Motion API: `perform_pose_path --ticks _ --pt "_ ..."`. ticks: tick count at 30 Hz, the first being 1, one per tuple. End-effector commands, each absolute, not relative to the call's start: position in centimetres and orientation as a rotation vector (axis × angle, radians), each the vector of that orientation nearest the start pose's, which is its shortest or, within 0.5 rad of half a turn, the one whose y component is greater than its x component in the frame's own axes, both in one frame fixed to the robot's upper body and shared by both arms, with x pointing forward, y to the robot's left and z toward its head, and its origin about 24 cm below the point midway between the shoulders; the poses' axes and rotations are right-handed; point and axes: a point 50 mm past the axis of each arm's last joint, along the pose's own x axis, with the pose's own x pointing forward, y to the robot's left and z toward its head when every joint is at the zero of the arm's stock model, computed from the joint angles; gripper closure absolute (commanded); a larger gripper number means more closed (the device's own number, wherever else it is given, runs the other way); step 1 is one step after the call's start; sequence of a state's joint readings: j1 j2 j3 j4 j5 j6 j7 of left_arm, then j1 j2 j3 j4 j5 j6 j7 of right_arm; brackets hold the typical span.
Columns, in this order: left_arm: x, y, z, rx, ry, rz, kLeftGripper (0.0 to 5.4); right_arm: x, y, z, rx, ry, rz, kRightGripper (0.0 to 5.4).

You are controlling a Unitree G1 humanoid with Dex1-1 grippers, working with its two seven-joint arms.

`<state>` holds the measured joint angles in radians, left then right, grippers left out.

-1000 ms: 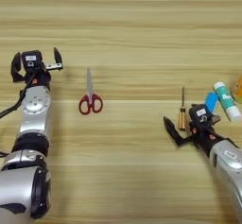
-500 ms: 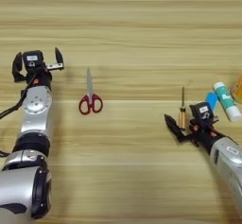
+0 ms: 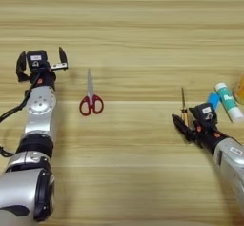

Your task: Move the objects on the table

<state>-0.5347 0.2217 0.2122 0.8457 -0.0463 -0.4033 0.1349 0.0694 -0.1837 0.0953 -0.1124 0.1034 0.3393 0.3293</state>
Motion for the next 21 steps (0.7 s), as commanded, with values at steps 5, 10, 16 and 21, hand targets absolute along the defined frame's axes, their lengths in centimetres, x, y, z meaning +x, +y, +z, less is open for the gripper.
perform_pose_path --ticks 5,10,16,21 --pt "33.8 22.6 5.9 0.082 -0.135 0.298 0.00 22.7 -15.0 1.3 -0.077 0.372 0.402 3.22" --pt "33.7 22.5 5.9 0.081 -0.136 0.299 0.00 23.1 -15.1 1.6 -0.086 0.363 0.395 3.82" --pt "33.7 22.4 5.9 0.082 -0.136 0.300 0.00 23.9 -14.9 2.0 -0.092 0.353 0.387 4.50" --pt "33.7 22.3 5.8 0.085 -0.134 0.297 0.00 24.6 -14.7 2.1 -0.094 0.349 0.381 4.51"
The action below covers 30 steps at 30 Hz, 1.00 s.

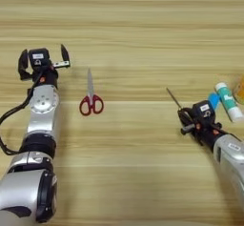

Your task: Move the objects on the table

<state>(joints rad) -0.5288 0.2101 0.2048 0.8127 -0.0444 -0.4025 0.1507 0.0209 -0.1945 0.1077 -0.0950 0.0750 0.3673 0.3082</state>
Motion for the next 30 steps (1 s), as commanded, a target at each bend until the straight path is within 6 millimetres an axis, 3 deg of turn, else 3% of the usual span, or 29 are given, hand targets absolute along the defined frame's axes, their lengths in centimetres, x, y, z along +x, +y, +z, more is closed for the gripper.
perform_pose_path --ticks 1,12,30 --pt "33.7 22.3 5.8 0.086 -0.132 0.297 0.00 24.7 -14.7 2.1 -0.093 0.347 0.380 4.51" --pt "33.7 21.7 5.5 0.087 -0.119 0.266 0.00 26.6 -11.5 1.8 -0.028 0.377 0.448 4.51" --pt "33.6 21.3 5.4 0.084 -0.113 0.252 0.00 27.3 -6.7 1.3 0.088 0.445 0.556 4.52"
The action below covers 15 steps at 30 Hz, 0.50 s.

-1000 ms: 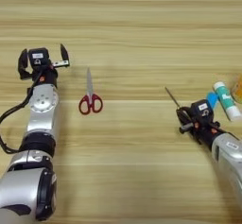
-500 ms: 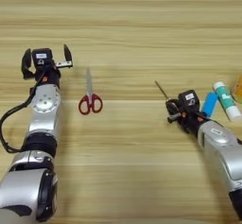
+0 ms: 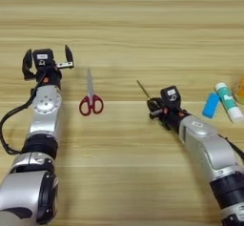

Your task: Move the objects on the table

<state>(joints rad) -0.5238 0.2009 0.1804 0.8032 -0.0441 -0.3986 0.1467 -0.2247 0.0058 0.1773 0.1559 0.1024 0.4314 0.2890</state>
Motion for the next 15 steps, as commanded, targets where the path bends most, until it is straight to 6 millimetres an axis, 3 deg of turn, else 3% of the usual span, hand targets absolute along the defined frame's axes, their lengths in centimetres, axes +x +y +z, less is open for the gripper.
perform_pose_path --ticks 1,15 --pt "33.7 21.2 5.3 0.085 -0.111 0.245 0.00 27.3 -6.6 1.3 0.089 0.446 0.562 4.52" --pt "33.6 20.6 5.0 0.085 -0.087 0.209 0.00 27.1 -3.8 1.3 0.138 0.463 0.656 4.52"
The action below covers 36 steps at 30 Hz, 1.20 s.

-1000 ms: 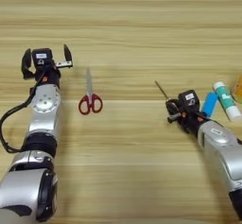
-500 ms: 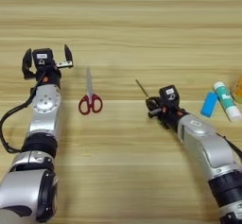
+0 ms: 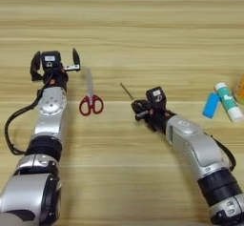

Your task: Move the objects on the table

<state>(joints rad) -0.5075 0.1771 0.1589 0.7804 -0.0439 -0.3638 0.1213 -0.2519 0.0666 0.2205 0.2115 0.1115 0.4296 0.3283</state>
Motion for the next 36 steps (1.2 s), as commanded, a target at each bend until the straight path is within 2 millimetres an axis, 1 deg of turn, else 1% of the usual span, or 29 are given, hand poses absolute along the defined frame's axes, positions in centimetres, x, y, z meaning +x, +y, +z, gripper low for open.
perform_pose_path --ticks 1,4,8,10,11,12,15,22,27,30,32,36 --pt "33.6 20.6 5.0 0.085 -0.087 0.210 0.00 27.2 -3.5 1.3 0.141 0.457 0.664 4.52" --pt "33.6 20.7 5.0 0.085 -0.086 0.211 0.00 27.4 -2.9 1.6 0.147 0.434 0.688 4.52" --pt "33.6 20.7 5.0 0.084 -0.087 0.212 0.00 27.7 -3.3 1.4 0.140 0.426 0.666 4.52" --pt "33.6 20.7 5.0 0.084 -0.087 0.211 0.00 27.8 -3.5 1.5 0.126 0.412 0.656 4.15" --pt "33.6 20.7 5.0 0.084 -0.086 0.211 0.00 27.8 -3.5 1.6 0.117 0.401 0.657 4.11" --pt "33.6 20.7 5.0 0.084 -0.086 0.212 0.00 27.9 -3.5 1.7 0.103 0.386 0.659 3.92" --pt "33.6 20.6 5.0 0.084 -0.086 0.212 0.00 28.0 -3.8 2.2 0.037 0.317 0.653 3.63" --pt "33.6 20.5 5.0 0.086 -0.087 0.210 0.00 27.9 -4.8 4.3 -0.028 0.174 0.632 2.93" --pt "33.5 20.3 4.9 0.086 -0.089 0.208 0.00 27.4 -5.8 6.1 -0.044 0.088 0.609 2.44" --pt "33.5 20.2 4.9 0.086 -0.090 0.207 0.00 26.9 -6.9 7.1 -0.047 0.051 0.580 2.08" --pt "33.5 20.1 4.9 0.086 -0.090 0.206 0.00 26.6 -8.1 7.5 -0.058 0.035 0.545 1.78" --pt "33.5 19.9 4.9 0.085 -0.091 0.206 0.00 25.8 -11.5 7.8 -0.065 0.038 0.432 1.39"
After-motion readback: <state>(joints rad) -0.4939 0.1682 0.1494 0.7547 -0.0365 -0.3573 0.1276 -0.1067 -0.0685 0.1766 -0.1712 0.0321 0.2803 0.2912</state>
